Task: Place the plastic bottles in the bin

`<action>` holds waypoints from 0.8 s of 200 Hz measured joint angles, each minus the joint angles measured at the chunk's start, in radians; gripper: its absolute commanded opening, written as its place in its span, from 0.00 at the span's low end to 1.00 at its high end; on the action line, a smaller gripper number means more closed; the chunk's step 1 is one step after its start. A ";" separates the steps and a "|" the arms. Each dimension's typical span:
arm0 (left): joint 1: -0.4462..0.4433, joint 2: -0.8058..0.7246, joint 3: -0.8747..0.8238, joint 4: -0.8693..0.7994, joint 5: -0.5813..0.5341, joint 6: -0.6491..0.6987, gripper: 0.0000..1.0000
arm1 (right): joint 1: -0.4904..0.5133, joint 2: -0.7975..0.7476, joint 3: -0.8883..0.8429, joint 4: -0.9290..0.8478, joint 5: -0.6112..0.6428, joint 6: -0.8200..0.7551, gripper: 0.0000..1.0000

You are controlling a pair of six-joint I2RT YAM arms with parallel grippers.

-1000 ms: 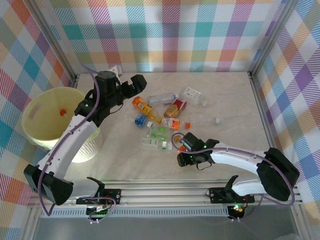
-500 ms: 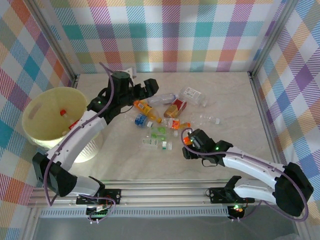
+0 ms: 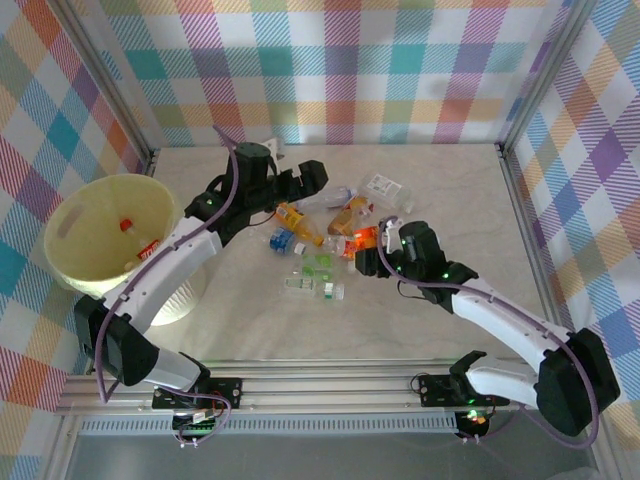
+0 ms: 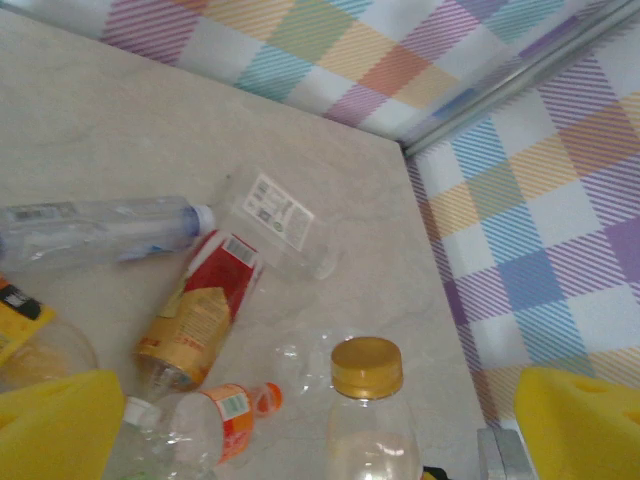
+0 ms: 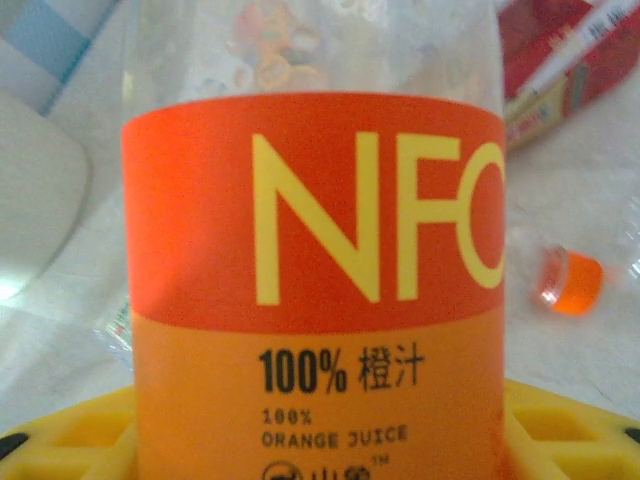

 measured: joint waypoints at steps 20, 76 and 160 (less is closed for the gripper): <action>0.000 0.000 -0.050 0.049 0.057 -0.024 1.00 | -0.002 0.024 0.032 0.050 -0.052 0.004 0.47; -0.016 0.002 -0.084 0.144 0.203 -0.057 1.00 | -0.002 0.071 0.085 0.185 -0.173 0.024 0.47; -0.079 0.032 -0.084 0.192 0.262 -0.024 0.79 | -0.006 0.080 0.100 0.272 -0.281 0.028 0.49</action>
